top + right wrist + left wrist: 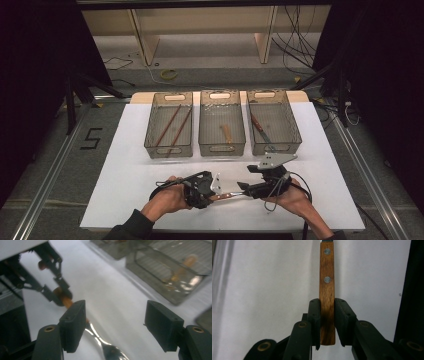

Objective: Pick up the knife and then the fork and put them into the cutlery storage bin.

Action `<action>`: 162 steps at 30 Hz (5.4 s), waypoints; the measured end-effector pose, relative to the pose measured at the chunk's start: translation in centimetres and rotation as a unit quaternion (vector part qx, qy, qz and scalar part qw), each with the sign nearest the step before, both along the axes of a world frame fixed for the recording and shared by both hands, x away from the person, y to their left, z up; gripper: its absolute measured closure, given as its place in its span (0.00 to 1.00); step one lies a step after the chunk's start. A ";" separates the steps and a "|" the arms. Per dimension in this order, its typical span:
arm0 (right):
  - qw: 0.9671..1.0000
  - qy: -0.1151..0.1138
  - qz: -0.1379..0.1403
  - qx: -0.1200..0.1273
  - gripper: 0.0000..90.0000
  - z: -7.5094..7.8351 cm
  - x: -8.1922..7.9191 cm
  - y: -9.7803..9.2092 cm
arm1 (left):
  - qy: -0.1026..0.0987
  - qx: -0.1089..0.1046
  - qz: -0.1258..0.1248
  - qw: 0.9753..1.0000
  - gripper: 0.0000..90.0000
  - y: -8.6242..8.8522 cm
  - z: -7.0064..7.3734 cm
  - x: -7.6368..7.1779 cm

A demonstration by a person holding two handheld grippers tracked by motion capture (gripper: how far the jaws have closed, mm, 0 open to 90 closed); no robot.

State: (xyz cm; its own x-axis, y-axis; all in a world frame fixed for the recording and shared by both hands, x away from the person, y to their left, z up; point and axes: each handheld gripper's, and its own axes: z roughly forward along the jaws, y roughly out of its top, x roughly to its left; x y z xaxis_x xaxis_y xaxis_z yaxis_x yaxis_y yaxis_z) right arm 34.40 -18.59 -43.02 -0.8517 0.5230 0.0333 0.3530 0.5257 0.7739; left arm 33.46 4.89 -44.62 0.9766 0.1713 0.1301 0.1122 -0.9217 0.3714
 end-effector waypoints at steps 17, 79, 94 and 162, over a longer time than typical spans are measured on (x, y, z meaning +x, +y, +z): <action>0.988 -0.019 0.121 -0.095 0.42 -1.7 -2.3 3.7 | -0.011 0.003 -0.023 1.000 0.83 -0.4 1.7 -1.4; 0.982 -0.072 0.118 -0.132 0.87 -1.0 -1.5 2.2 | -0.029 -0.277 0.128 0.952 0.27 5.4 4.0 0.5; 0.997 -0.041 -0.024 -0.062 0.87 1.3 2.4 -1.4 | -0.018 -0.351 0.211 0.912 0.24 9.1 0.6 0.5; 0.955 0.031 -0.291 -0.043 0.86 4.2 20.3 -5.8 | -0.040 -0.368 0.255 0.893 0.21 13.4 -2.1 -0.1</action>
State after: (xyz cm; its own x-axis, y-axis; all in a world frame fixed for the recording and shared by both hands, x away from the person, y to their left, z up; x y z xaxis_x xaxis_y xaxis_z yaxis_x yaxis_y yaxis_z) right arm 54.65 -24.38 -38.87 -0.4140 0.9102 0.0089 0.6483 0.2880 0.7048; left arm 33.36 18.33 -46.70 0.7394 0.6595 -0.1355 0.3946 -0.2614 0.8809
